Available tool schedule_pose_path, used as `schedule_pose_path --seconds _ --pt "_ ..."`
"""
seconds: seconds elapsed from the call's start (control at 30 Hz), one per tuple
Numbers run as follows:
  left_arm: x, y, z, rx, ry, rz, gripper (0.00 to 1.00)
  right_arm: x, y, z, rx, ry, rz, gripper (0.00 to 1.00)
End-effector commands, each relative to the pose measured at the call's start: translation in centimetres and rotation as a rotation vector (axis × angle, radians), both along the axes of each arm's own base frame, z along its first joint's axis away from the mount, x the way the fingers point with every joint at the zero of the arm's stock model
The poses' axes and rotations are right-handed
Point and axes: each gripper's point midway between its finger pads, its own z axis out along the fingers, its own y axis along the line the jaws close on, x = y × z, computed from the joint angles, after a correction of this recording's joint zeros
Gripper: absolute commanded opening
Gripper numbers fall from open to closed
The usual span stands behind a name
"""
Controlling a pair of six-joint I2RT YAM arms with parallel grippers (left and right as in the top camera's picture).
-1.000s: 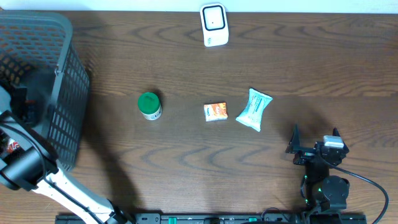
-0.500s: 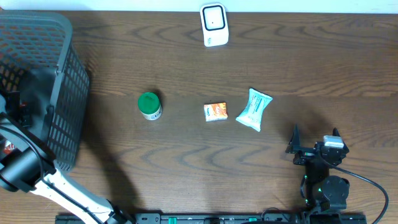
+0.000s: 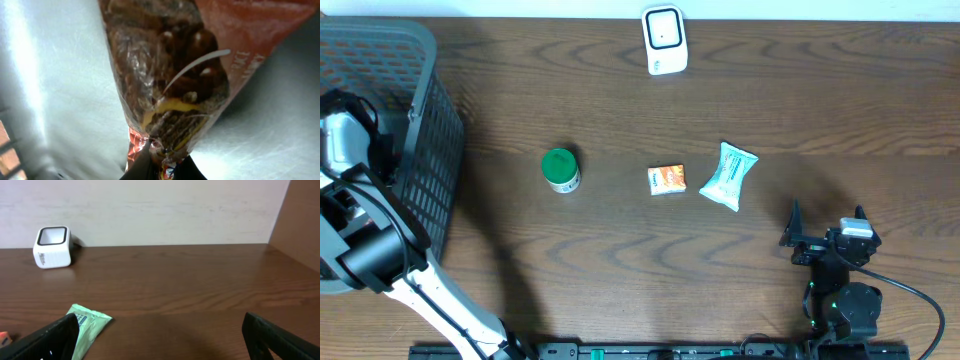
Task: Scan the item barcode
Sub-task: 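Grasp the red Top chocolate bar with the left gripper and lift it, then carry the Top bar to the scanner and turn it beneath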
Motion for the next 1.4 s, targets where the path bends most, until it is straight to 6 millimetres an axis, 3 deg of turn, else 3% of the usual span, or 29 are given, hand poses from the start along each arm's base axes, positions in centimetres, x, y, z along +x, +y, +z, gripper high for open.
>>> schedule_pose_path --seconds 0.0,0.07,0.23,0.5,0.67,0.87,1.0,1.13,1.37 --pt "0.1 -1.8 -1.0 -0.063 -0.044 0.126 0.07 0.0 0.2 -0.2 -0.011 0.005 0.009 0.99" --pt "0.4 -1.7 0.1 -0.046 -0.073 0.142 0.07 0.0 0.2 -0.2 -0.011 0.005 0.009 0.99" --pt "1.5 -1.0 5.6 0.024 -0.209 0.159 0.07 0.0 0.2 -0.2 -0.011 0.005 0.009 0.99" --pt "3.4 -3.5 16.9 0.019 -0.570 0.107 0.07 0.0 0.2 -0.2 -0.011 0.005 0.009 0.99" --pt "4.2 -7.7 26.4 -0.064 -0.914 0.049 0.07 0.0 0.2 -0.2 -0.011 0.005 0.009 0.99" --pt "3.7 -12.2 34.6 -0.152 -1.194 -0.033 0.07 0.0 0.2 -0.2 -0.011 0.005 0.009 0.99" --pt "3.6 -17.1 39.0 -0.334 -1.350 -0.118 0.07 0.0 0.2 -0.2 -0.011 0.005 0.009 0.99" --pt "3.8 -23.5 41.0 -0.574 -1.382 -0.245 0.08 0.0 0.2 -0.2 -0.011 0.005 0.009 0.99" --pt "5.4 -33.1 38.5 -0.807 -1.228 -0.396 0.07 0.0 0.2 -0.2 -0.011 0.005 0.009 0.99"
